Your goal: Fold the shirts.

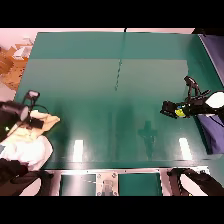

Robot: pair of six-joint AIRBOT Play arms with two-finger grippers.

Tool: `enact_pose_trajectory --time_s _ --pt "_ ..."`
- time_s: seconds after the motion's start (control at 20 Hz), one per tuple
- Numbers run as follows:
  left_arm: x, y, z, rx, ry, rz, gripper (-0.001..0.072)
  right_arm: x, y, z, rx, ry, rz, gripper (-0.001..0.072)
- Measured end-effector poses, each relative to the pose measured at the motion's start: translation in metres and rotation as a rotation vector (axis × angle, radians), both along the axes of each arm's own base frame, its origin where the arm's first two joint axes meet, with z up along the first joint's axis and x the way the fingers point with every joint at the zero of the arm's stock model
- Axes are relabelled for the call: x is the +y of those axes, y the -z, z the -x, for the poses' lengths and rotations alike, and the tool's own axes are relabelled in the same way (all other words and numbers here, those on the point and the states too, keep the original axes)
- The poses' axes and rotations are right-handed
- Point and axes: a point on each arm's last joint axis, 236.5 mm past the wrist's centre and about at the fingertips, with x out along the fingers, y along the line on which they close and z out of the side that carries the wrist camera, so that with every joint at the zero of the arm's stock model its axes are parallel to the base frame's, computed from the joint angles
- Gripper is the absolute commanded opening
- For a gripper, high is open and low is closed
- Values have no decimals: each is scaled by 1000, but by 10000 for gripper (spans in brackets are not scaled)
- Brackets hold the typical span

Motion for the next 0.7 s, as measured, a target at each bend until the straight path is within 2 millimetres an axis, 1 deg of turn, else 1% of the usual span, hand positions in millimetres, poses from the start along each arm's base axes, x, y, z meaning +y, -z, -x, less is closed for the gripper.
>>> enact_pose_trajectory --time_s 0.1,0.15,0.2,0.3,0.35,0.45,0.5,0.55,0.6,0.65,0.7 --pt "-21 -42 -31 -93 19 88 22 0 0 0 0 0 0 16" --pt "-37 -71 -50 -164 38 155 22 0 0 0 0 0 0 15" --pt "-54 -99 -64 -227 58 228 22 0 0 0 0 0 0 16" --pt "-98 -160 -89 -369 124 401 22 0 0 0 1 0 0 16" --pt "-124 -187 -95 -425 174 482 22 0 0 0 2 0 0 16" --pt "-176 -229 -100 -505 293 606 22 1 1 2 10 -4 -1 16" --pt "-202 -241 -100 -525 352 652 23 1 0 3 10 -5 -1 16" --pt "-231 -247 -99 -529 414 700 23 1 -1 2 8 -5 -1 16" --pt "-259 -248 -99 -523 467 737 23 1 -3 0 2 -5 -1 16" --pt "-289 -242 -98 -502 517 772 23 1 -6 -2 -6 -6 -1 16" --pt "-316 -232 -97 -471 557 798 23 0 -9 -4 -13 -6 0 23"
